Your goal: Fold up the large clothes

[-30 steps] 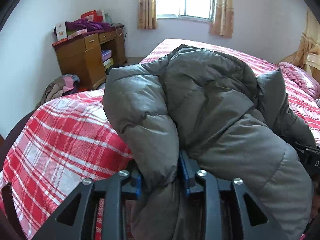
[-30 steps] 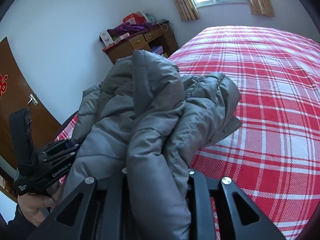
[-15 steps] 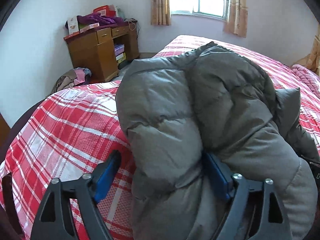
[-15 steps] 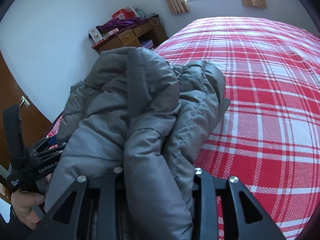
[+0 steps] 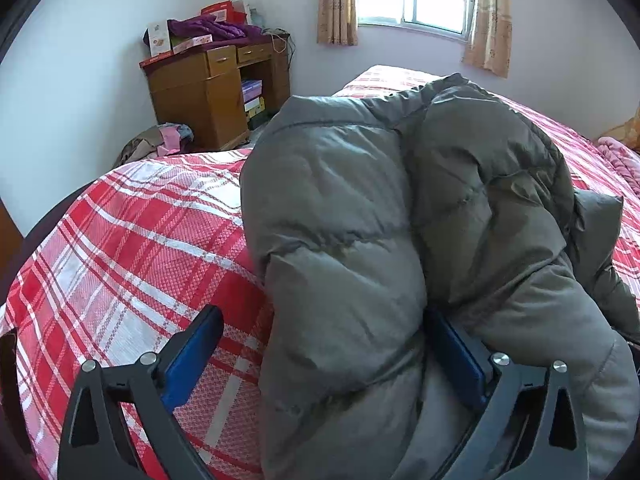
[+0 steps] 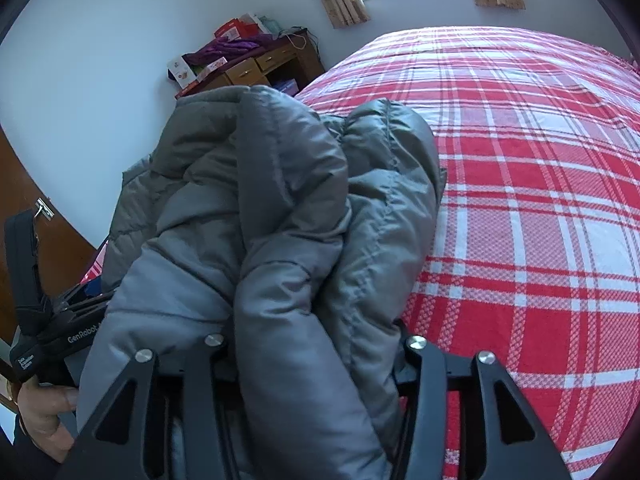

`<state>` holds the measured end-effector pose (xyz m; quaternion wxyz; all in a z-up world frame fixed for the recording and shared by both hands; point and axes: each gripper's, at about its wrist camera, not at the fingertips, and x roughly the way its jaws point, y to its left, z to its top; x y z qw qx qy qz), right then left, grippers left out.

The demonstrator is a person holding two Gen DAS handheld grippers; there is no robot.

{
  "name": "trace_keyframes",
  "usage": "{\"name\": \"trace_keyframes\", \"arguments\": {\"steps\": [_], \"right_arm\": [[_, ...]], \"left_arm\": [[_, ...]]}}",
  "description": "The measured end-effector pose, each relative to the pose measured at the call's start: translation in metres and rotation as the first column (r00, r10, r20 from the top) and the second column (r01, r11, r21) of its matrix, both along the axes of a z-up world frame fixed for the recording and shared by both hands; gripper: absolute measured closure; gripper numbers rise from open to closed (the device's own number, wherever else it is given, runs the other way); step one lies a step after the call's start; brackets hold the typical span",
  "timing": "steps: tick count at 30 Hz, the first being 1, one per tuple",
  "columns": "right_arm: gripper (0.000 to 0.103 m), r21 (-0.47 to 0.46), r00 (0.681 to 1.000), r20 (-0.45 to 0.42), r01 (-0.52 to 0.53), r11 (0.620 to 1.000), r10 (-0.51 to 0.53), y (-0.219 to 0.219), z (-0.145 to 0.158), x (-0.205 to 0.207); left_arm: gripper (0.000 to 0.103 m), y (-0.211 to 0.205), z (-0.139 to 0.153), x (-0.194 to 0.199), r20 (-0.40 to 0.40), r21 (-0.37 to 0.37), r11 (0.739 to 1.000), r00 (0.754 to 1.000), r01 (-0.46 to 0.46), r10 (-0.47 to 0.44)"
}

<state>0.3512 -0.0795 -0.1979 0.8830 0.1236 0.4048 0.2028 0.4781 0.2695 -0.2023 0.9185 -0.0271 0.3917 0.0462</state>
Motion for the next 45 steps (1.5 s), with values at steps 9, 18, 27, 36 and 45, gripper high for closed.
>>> {"name": "trace_keyframes", "arguments": {"steps": [9, 18, 27, 36, 45], "right_arm": [[0.047, -0.014, 1.0, -0.01, 0.016, 1.0, -0.016, 0.001, -0.005, 0.006], [0.043, -0.044, 1.0, -0.009, 0.023, 0.999, -0.023, 0.008, -0.004, 0.008], [0.031, -0.123, 0.995, 0.037, 0.099, 0.987, -0.095, 0.008, 0.039, -0.013], [0.02, -0.127, 0.97, 0.216, 0.145, 0.981, -0.116, 0.0, 0.124, -0.107], [0.02, -0.133, 0.94, 0.334, 0.115, 0.984, -0.065, 0.021, 0.163, -0.162]], "left_arm": [[0.001, 0.003, -0.004, -0.002, 0.01, -0.016, 1.0, 1.0, -0.016, 0.016], [0.001, 0.004, -0.003, -0.005, 0.015, -0.021, 0.999, 1.0, -0.027, 0.027], [0.001, -0.002, 0.06, -0.056, 0.102, 0.032, 0.999, 0.994, -0.042, 0.039], [0.001, -0.008, 0.153, -0.152, 0.28, -0.017, 0.999, 0.959, -0.035, 0.038], [0.001, -0.016, 0.187, -0.182, 0.355, -0.03, 1.0, 0.935, 0.006, 0.005]]}}
